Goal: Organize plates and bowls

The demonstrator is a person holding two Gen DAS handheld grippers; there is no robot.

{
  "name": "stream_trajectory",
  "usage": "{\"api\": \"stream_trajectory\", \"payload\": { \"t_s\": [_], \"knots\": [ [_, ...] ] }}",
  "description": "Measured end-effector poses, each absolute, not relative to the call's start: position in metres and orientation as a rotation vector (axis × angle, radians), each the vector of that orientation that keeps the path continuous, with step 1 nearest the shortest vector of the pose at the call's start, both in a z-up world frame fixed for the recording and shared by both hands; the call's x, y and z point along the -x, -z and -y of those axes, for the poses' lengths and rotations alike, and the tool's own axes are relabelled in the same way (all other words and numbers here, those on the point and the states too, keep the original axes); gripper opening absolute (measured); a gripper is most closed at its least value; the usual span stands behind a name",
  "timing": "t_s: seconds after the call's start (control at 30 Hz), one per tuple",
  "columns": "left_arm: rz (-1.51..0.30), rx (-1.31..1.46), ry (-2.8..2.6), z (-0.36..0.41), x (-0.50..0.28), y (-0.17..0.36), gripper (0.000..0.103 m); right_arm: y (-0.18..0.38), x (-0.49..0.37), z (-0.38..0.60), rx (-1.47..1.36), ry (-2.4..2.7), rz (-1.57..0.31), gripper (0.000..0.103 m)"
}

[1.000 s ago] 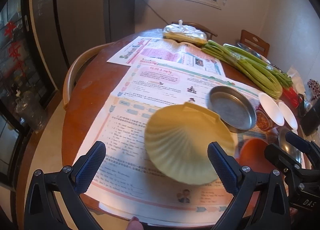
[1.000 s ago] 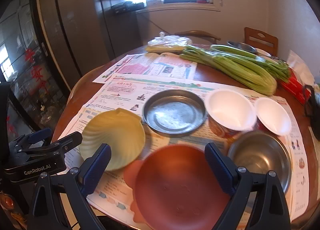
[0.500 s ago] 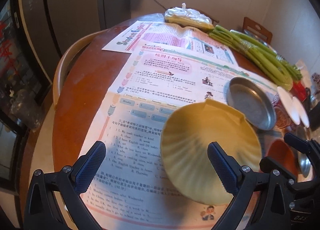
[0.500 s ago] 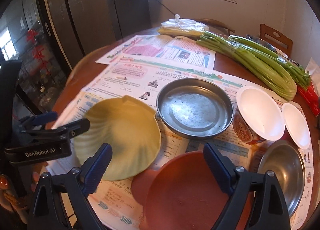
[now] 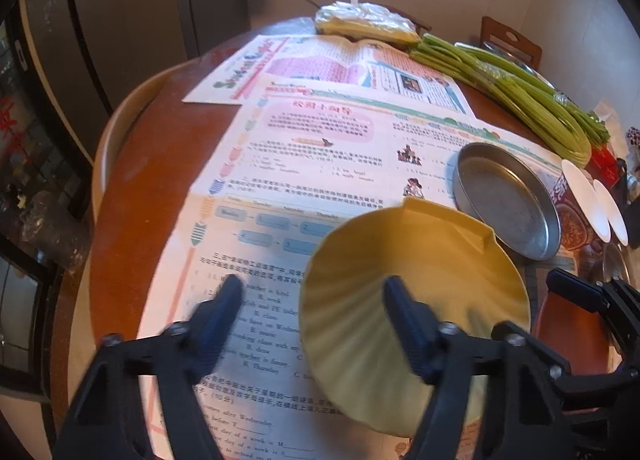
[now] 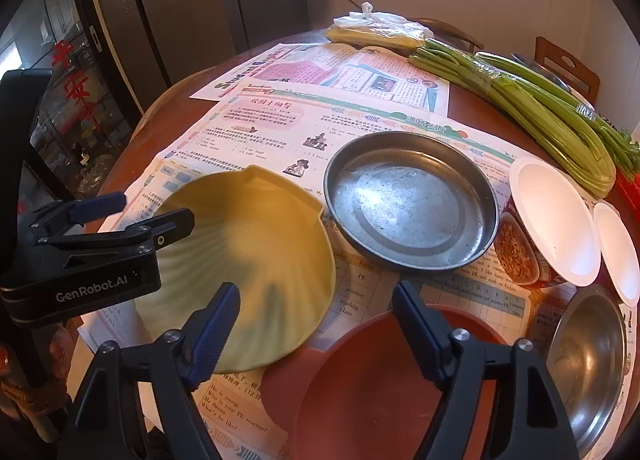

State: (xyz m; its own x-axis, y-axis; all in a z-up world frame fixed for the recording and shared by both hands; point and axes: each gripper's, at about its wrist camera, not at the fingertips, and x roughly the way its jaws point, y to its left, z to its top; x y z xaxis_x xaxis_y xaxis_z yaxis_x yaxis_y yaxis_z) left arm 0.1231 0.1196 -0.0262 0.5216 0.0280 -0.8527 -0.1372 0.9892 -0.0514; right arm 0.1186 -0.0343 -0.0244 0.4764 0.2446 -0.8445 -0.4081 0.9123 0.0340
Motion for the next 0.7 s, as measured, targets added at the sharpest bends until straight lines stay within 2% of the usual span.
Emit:
{"api": "stream_trajectory", "payload": {
  "t_s": [0.07,0.23,0.3,0.4,0.7],
  "knots": [
    [-1.024,0.106,-0.101,-0.118,-0.124,0.027,0.063,0.025,-0.121,0.034,0.178,-0.416,-1.008,0.067],
    [-1.019,0.092,-0.095,-0.114,-0.124,0.027,0.051,0.028,-0.124,0.028,0.201,-0.427,-1.003,0.063],
    [-1.029,0.103,-0.083,-0.113,-0.124,0.029,0.044,0.031,-0.126,0.024,0.205,-0.443,-1.012,0.056],
    [-1.042,0.112,-0.07,-0.111,-0.125,0.032,0.037,0.035,-0.127,0.02,0.194,-0.47,-1.031,0.054],
    [-1.025,0.114,-0.083,-0.116,-0.128,0.027,0.036,0.034,-0.118,0.015,0.183,-0.498,-1.049,0.053]
  ]
}}
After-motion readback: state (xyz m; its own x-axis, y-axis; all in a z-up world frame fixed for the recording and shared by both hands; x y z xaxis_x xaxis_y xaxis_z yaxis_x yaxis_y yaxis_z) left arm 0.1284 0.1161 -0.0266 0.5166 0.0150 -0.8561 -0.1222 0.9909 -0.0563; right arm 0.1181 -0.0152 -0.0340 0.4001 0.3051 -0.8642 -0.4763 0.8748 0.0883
